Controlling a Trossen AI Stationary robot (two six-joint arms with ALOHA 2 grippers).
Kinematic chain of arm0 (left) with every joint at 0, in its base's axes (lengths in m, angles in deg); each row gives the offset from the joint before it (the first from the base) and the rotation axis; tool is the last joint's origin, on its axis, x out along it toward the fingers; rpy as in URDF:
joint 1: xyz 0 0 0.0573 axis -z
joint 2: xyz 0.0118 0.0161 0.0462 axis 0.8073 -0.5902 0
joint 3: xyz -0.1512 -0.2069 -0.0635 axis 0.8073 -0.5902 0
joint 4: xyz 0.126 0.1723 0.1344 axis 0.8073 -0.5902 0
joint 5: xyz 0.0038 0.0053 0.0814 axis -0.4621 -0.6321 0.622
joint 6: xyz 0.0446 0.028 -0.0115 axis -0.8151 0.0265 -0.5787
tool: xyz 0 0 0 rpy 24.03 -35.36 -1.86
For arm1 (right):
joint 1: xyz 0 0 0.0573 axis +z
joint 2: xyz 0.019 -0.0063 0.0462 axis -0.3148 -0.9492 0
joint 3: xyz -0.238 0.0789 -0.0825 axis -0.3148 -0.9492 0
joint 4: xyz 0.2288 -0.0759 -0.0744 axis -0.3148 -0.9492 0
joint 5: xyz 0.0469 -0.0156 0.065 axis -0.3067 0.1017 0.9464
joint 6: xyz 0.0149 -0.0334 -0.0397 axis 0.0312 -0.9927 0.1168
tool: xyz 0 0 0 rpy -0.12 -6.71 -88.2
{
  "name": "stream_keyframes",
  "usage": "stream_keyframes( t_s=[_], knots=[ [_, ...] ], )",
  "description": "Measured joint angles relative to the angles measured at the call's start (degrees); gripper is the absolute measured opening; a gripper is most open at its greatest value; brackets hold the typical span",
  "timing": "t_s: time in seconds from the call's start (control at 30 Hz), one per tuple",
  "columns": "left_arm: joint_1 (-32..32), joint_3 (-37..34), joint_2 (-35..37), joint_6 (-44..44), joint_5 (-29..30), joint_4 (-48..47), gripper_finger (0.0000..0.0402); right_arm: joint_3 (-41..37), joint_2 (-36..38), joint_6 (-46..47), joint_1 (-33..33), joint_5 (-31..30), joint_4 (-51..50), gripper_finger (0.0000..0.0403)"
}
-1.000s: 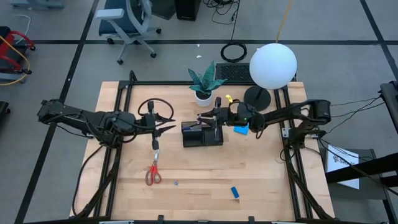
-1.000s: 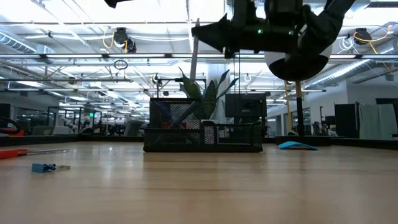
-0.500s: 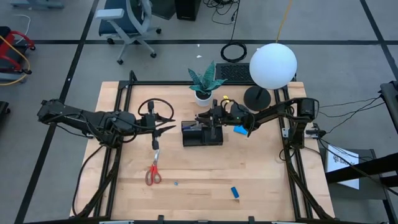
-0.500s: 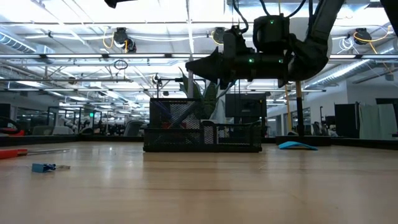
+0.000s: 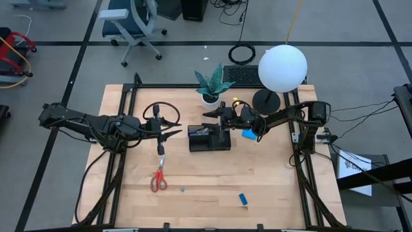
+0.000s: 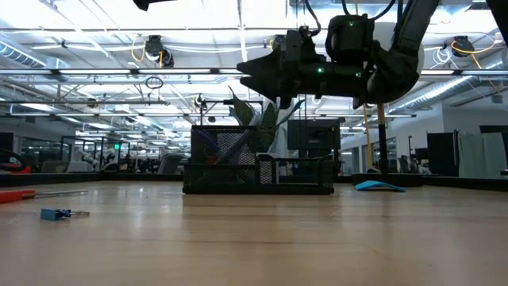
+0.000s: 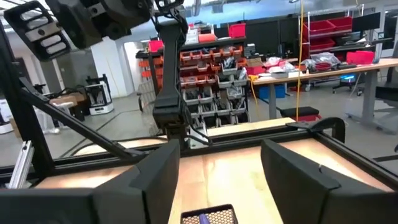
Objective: Pick and place office supplies into organizer
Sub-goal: Put the red scissors into the top left section of the desk organizer
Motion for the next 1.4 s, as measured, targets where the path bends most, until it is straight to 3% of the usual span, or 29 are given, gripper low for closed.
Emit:
stream_keyframes(
  t_s=[0.4,0.7,0.83,1.1,1.4],
  knots=[
    [0.0,0.0,0.0,0.6,-0.3,-0.3,0.0097,0.0,1.5,0.1,0.1,3.7,4.3,0.0213],
    [0.4,0.0,0.0,1.7,-7.3,-2.2,0.0097,0.0,10.3,-2.7,1.4,11.1,-5.9,0.0208],
    [1.7,0.0,0.0,1.7,-7.5,-5.7,0.0097,0.0,15.0,-10.0,3.4,10.1,-15.0,0.0205],
    [7.4,0.0,0.0,1.2,-7.5,-11.4,0.0097,0.0,21.8,-16.7,6.7,-0.1,-25.6,0.0202],
    [18.9,0.1,-4.7,3.7,-4.2,-12.0,0.0098,0.0,23.6,-17.6,7.0,-0.4,-28.4,0.0201]
  ],
)
